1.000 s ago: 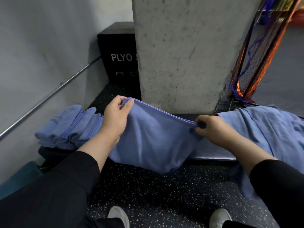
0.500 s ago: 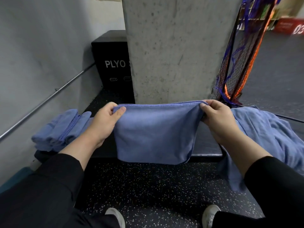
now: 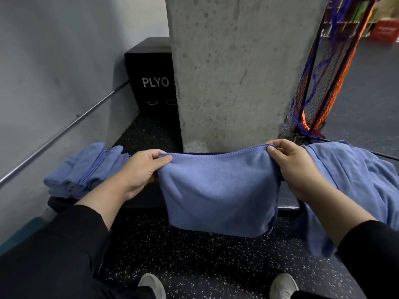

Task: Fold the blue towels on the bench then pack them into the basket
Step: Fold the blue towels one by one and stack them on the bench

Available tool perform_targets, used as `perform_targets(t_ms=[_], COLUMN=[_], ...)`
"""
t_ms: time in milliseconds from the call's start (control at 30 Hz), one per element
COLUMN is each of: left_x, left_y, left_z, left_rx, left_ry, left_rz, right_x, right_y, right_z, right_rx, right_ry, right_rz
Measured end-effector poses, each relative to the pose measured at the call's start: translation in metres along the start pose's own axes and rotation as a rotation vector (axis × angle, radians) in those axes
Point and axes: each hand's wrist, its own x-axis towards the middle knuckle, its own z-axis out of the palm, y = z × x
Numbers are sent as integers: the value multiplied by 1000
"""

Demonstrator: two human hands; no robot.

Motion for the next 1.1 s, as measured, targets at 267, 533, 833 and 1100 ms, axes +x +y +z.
perform_targets(t_ms=[267,533,833,1100], left_x=[77,119,72,100], left_y=[-3,-42,-106,-107], left_z=[-2,61,103,98], left_rx=[-28,817,1406,1385], left_ry=[181,119,-575,-523], left_rz=[7,241,111,29], right_x=[69,116,29,33], right_y=[5,55,105,104], right_z=[16,52,28,42], right_rx=[-105,-595,-1040,-921], right_ry=[90,-102,-280,-299], right_rz=[-21,88,133,106])
